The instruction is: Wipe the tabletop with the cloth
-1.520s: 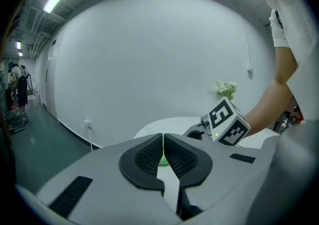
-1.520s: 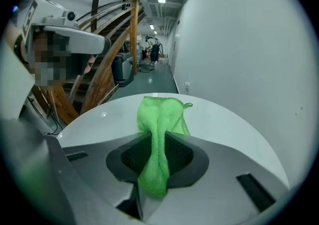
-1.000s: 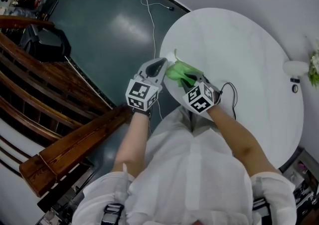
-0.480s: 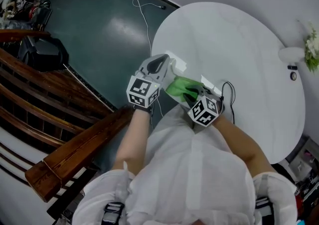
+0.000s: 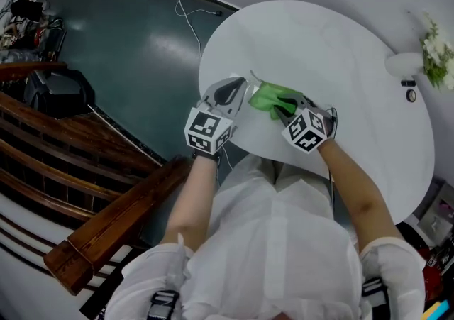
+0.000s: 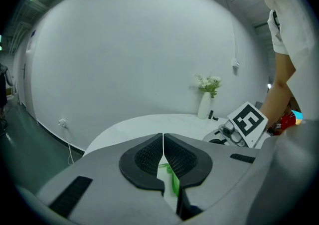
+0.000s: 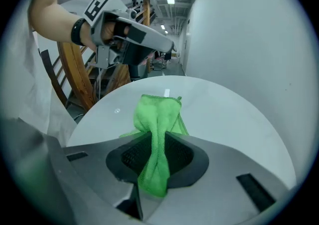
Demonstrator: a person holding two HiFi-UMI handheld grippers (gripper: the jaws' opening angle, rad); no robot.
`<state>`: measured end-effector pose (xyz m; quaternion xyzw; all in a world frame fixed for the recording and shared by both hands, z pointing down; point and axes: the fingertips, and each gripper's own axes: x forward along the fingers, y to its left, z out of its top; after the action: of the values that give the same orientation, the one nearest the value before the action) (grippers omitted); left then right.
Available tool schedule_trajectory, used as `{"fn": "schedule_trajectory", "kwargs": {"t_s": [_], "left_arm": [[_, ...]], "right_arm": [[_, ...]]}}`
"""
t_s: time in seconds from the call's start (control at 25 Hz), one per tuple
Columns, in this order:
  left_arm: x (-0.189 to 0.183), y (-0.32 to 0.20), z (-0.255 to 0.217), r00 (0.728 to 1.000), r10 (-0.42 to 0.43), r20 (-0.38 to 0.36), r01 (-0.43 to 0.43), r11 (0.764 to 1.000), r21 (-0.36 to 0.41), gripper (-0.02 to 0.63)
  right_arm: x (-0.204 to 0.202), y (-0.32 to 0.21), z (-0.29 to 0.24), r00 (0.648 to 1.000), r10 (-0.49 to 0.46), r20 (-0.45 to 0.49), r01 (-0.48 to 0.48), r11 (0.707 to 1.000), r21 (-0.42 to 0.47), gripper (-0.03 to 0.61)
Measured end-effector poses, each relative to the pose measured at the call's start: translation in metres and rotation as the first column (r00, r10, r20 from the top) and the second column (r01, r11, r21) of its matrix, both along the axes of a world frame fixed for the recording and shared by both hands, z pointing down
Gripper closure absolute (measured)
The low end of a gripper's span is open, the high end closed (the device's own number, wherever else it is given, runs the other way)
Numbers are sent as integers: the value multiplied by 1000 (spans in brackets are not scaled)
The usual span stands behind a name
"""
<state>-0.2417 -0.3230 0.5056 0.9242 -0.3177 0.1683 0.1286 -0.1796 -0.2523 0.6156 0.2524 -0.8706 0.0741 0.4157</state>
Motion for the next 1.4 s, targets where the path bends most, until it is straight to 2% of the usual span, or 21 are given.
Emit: {"fn": "schedule_trajectory", "kwargs": {"t_s": [0.48,0.64,1.0,1.2,1.4], "left_arm": [[60,-23,5,1000,27,-7,-27,1000,-4,594],[76,-31,7,1000,28,-11,-28,1000,-8,592],[111,-39,12,999,48,-12,-48,999,-22,594],[122,-37,13,999,53,-6,-54,998,-25,594],[125,-30,13,998,59,1,-59,998,-26,594]], "right_arm": [[78,-113,-7,994,103,-25,-102,993,68,509],[119,-152,-9,980,199,-28,-196,977,78,509],[200,-196,-11,901,434,3,-433,899,68,509],[255,-192,-9,843,538,13,-538,841,63,509],[290,-176,-9,792,610,-9,-608,791,72,509]]}}
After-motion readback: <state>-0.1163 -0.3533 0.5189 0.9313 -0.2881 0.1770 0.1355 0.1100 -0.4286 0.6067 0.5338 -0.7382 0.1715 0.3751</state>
